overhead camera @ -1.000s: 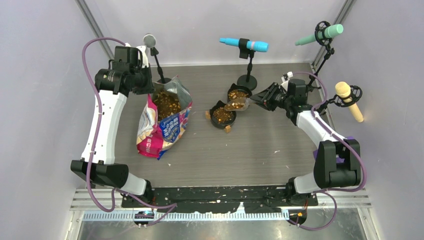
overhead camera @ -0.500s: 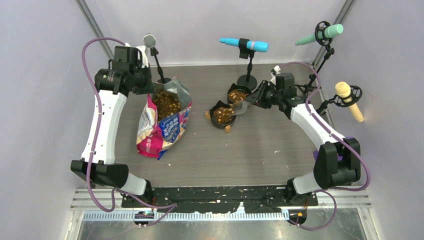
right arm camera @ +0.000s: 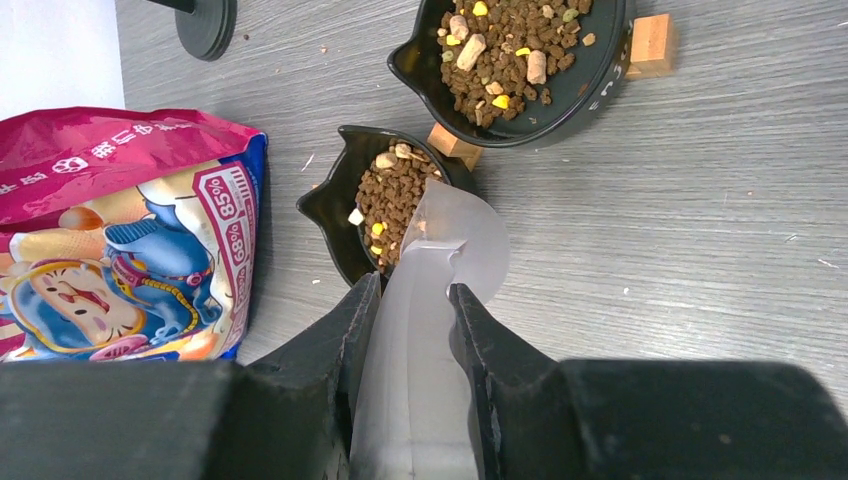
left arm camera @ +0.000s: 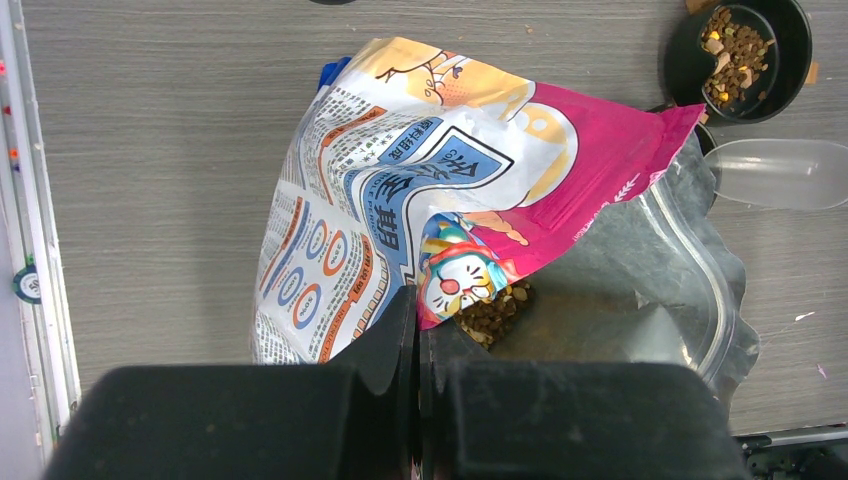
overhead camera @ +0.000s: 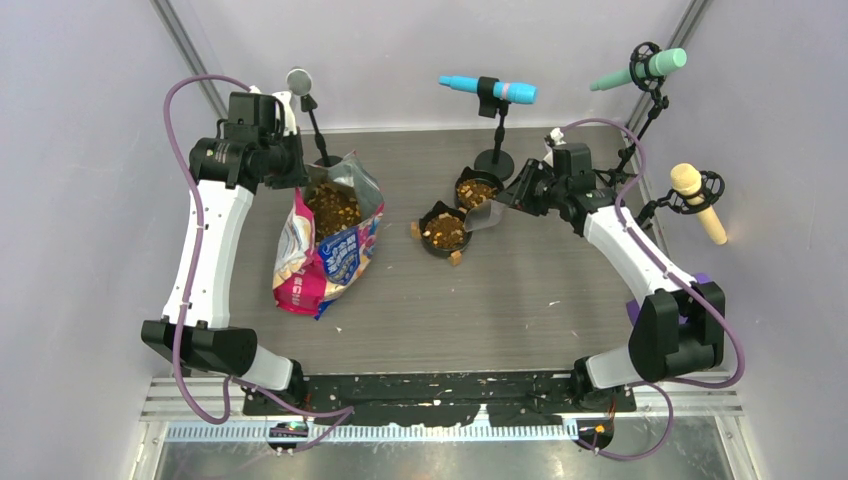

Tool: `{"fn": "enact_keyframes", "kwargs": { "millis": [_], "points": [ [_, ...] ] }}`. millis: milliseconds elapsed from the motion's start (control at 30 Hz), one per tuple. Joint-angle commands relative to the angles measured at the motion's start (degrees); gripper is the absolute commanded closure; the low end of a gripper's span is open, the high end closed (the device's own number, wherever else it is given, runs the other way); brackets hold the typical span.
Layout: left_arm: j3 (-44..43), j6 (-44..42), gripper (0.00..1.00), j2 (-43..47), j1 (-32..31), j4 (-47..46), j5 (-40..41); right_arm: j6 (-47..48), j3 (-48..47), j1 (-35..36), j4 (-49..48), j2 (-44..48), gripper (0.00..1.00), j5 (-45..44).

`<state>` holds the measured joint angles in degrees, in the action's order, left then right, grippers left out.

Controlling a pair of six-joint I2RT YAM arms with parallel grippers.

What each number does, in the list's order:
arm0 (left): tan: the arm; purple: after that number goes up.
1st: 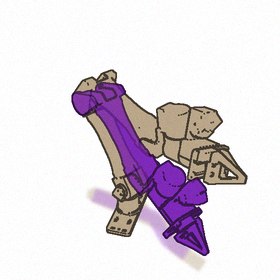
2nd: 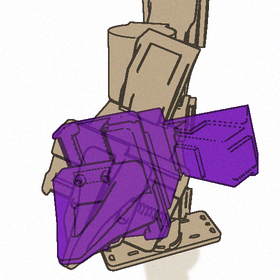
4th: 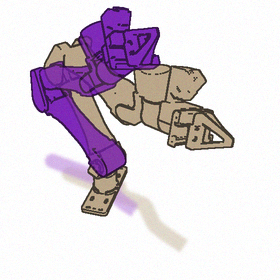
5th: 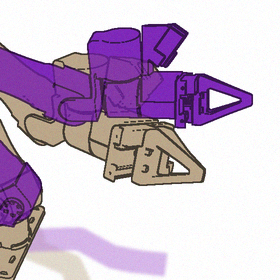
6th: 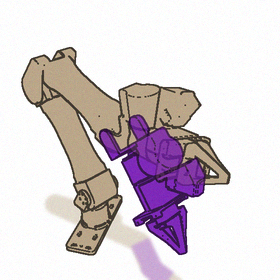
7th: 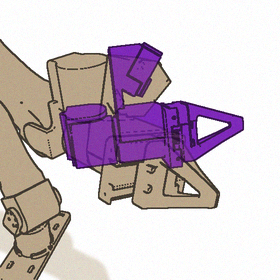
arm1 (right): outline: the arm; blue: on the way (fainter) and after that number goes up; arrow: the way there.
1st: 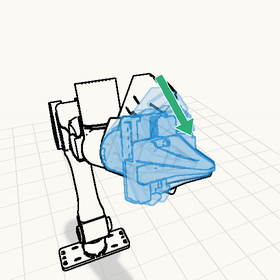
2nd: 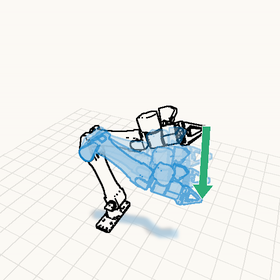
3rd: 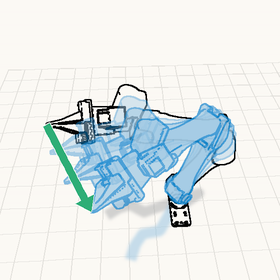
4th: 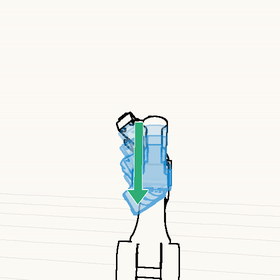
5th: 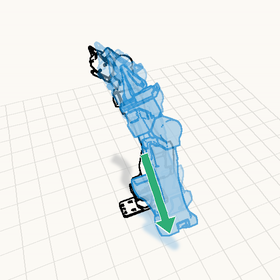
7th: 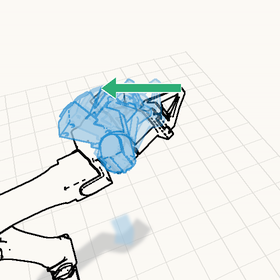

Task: Serve the pet food

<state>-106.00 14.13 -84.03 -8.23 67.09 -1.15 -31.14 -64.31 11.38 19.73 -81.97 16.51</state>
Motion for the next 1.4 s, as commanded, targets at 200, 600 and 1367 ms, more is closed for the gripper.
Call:
{"fn": "enact_keyframes", "kwargs": {
  "millis": [200, 600, 1367],
  "points": [
    [0.25, 0.02, 1.00, 4.31, 0.32, -4.50, -1.84, -1.73, 1.87, 0.16, -4.90, 3.09, 0.95, 3.83],
    [0.47, 0.20, 1.00, 4.41, 0.32, -4.82, -2.45, -0.55, 0.30, 0.35, 0.26, 5.85, 0.95, 0.64],
    [1.39, -0.54, 1.00, 5.32, 0.32, -4.86, -2.34, 6.78, 11.92, -1.75, 4.02, 2.86, 0.95, 23.81]
  ]
}}
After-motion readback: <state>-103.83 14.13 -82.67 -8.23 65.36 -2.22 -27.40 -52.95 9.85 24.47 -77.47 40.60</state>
